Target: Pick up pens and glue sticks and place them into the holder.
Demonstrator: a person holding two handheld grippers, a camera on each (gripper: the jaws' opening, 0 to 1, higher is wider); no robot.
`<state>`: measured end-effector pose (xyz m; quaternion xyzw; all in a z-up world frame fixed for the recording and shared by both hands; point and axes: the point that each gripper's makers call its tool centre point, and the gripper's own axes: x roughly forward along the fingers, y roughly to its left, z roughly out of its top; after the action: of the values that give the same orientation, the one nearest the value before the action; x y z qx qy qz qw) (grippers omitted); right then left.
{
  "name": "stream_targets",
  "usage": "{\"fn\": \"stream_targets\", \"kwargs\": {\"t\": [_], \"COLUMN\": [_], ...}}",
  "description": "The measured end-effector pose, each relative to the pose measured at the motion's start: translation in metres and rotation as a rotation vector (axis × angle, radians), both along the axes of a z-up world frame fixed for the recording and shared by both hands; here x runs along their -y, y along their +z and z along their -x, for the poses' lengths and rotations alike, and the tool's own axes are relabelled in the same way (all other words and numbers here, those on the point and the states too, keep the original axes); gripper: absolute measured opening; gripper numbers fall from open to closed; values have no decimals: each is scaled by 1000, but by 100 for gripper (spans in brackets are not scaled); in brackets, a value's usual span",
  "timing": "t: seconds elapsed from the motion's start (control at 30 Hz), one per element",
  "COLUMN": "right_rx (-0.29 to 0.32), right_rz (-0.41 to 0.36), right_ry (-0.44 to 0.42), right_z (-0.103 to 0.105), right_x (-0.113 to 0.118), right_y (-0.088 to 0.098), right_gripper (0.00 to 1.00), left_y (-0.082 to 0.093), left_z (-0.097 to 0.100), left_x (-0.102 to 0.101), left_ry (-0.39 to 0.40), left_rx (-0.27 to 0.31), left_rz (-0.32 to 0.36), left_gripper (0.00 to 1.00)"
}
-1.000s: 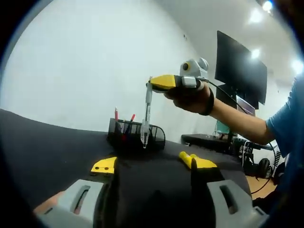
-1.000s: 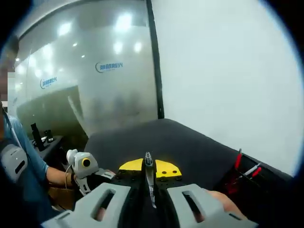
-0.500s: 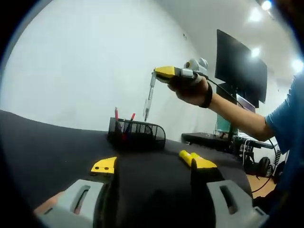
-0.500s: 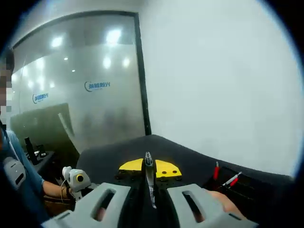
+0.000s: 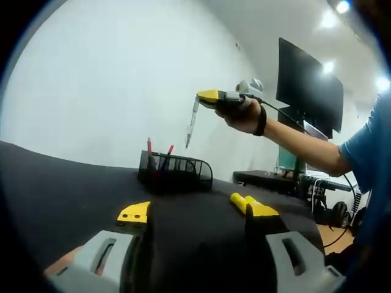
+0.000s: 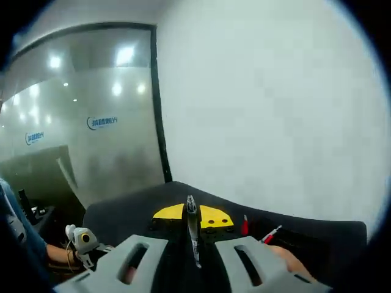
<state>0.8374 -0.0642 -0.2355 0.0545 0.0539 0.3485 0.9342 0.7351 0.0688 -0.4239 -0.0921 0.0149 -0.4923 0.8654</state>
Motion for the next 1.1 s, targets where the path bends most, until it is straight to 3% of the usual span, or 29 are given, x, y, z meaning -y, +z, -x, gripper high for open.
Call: {"fn": "stream_targets", "kwargs": {"t": [0.33, 0.7, 1.1], "right_rx": [24, 44, 42], "right_rz": [-15, -14, -30], "right_ry": [-59, -78, -175], "right_z": [-21, -38, -81], "right_x": [23, 27, 41], "right_y": [9, 11, -1], "right_gripper": [4, 4, 4], "left_y": [-1, -3, -3], "left_z": [0, 0, 0], "left_x": [0, 0, 0], "left_ry": [0, 0, -5], "left_rx": [-1, -1, -1], "left_rz": [-6, -19, -16], "left_gripper": [58, 58, 58]}}
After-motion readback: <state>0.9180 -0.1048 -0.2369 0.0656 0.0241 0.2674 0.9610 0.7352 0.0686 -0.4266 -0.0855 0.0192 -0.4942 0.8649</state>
